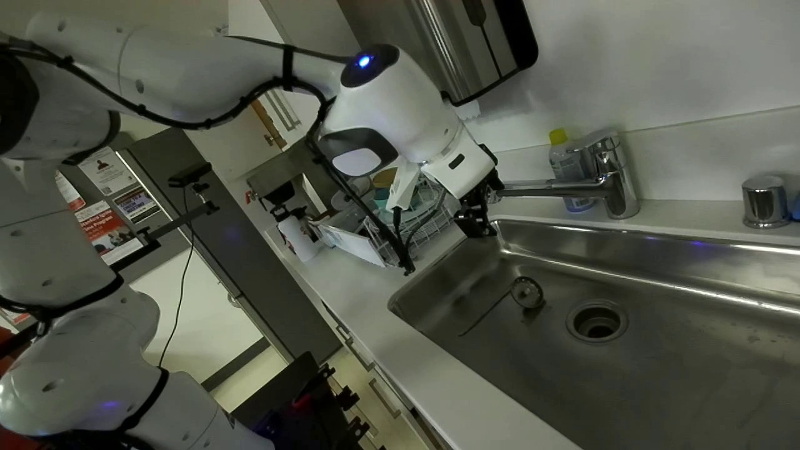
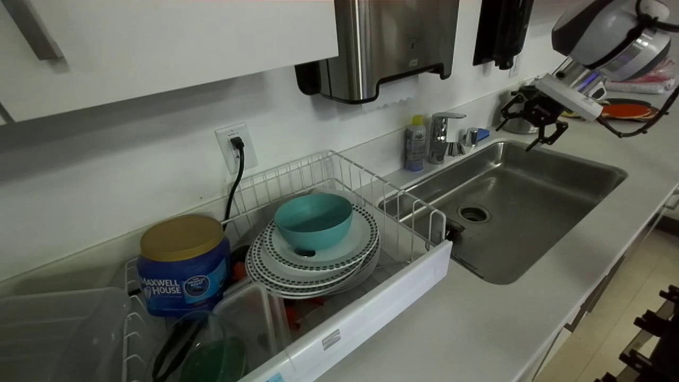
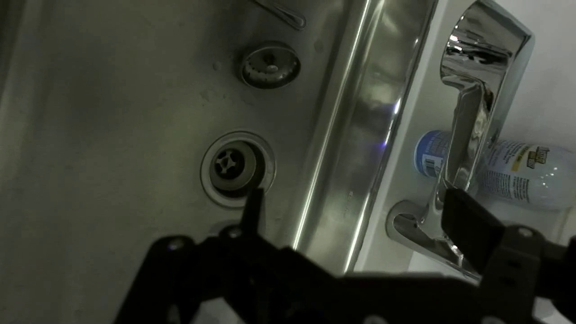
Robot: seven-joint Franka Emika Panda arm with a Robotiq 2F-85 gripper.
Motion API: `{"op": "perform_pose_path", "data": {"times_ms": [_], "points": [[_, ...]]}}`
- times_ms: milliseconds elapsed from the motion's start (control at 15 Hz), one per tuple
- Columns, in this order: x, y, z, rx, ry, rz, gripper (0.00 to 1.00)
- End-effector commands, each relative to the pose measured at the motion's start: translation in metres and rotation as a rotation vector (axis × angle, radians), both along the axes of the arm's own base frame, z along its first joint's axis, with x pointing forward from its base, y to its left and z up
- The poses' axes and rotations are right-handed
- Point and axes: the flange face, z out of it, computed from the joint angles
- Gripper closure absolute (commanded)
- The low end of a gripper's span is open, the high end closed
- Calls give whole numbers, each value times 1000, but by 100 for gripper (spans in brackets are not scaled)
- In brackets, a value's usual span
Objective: Open the tap
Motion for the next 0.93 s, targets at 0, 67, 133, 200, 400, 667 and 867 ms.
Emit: {"op": "perform_pose_path", "data": {"times_ms": [0, 67, 133, 200, 400, 667, 867], "points": [[1, -1, 2, -1, -1, -1, 0], [1, -7, 2, 27, -2, -38, 0], [1, -17, 0, 76, -9, -76, 0], [-2, -25, -2, 132, -10, -103, 0], [-13, -48, -10, 275, -17, -161, 0], [-17, -62, -22, 458, -67, -219, 0], [-9, -63, -43, 525, -142, -261, 0]]}}
